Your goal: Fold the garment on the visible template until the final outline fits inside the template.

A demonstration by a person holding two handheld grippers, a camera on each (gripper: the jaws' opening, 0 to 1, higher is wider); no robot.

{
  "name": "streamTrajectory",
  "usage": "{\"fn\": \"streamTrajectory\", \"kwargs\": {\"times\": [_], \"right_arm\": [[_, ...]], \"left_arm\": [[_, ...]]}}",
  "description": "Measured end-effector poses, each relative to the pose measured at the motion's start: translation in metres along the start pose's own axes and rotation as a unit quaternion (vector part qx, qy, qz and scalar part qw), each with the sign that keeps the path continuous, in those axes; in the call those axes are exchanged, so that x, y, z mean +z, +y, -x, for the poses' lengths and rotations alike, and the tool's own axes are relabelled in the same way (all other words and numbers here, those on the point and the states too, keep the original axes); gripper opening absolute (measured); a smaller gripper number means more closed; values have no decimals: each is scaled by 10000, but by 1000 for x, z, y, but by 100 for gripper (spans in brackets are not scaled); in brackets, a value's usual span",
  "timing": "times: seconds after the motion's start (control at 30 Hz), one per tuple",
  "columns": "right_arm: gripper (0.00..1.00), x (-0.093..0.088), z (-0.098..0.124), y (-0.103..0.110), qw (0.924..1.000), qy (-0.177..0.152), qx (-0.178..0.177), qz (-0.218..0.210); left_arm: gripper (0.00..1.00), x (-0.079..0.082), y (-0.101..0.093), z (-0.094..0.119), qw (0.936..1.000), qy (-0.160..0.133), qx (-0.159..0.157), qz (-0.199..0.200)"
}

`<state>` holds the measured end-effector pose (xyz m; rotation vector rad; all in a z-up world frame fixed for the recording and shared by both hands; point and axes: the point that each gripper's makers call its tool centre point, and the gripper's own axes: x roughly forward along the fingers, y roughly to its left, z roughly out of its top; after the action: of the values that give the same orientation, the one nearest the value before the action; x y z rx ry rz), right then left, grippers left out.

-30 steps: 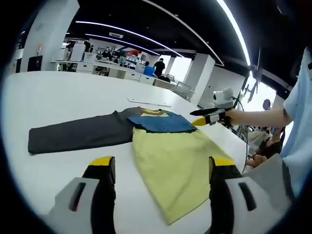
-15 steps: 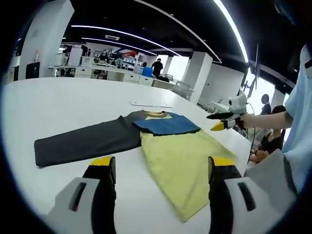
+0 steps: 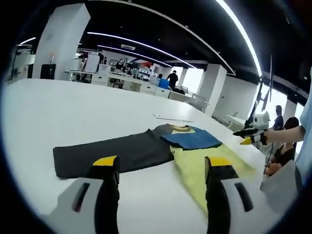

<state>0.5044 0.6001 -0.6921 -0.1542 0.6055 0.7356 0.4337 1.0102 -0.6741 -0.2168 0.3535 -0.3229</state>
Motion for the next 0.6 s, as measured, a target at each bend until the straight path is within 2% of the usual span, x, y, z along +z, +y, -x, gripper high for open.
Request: {"fn": "streamTrajectory", "kwargs": {"times": [0.07,0.1,0.17,0.23,0.27,0.3,0.33,0.4,0.47,0.57,0.6], "right_arm": [[98,-3,3,-2,10000,27,-15,-67],[98,-4,4,-3,9999,30,-31,-110],[98,-6,6,-3,9998,-8,-35,-183],[97,-11,7,-1,9997,58,-34,-232],[97,-13,7,0,9997,75,-31,-231],[97,-16,7,2,9997,121,-15,-234],[97,-18,7,3,9995,146,10,-265],[97,-18,8,6,9995,130,34,-296],[97,-18,9,8,9995,114,59,-305],[96,-19,11,7,9994,142,64,-319],[96,-20,11,7,9993,163,61,-338]], "left_arm": [[64,-11,28,5,9979,297,569,106],[64,-10,41,7,9970,202,731,171],[62,-13,59,12,9937,194,1049,349],[53,-21,88,19,9879,322,1497,261],[50,-29,100,23,9823,446,1770,424],[49,-33,104,22,9808,473,1795,605],[50,-34,110,22,9777,354,1914,785],[49,-39,123,24,9759,370,2036,688],[45,-46,133,27,9699,500,2268,740],[38,-50,141,23,9673,448,2284,1012],[37,-51,145,22,9668,456,2312,983]]}}
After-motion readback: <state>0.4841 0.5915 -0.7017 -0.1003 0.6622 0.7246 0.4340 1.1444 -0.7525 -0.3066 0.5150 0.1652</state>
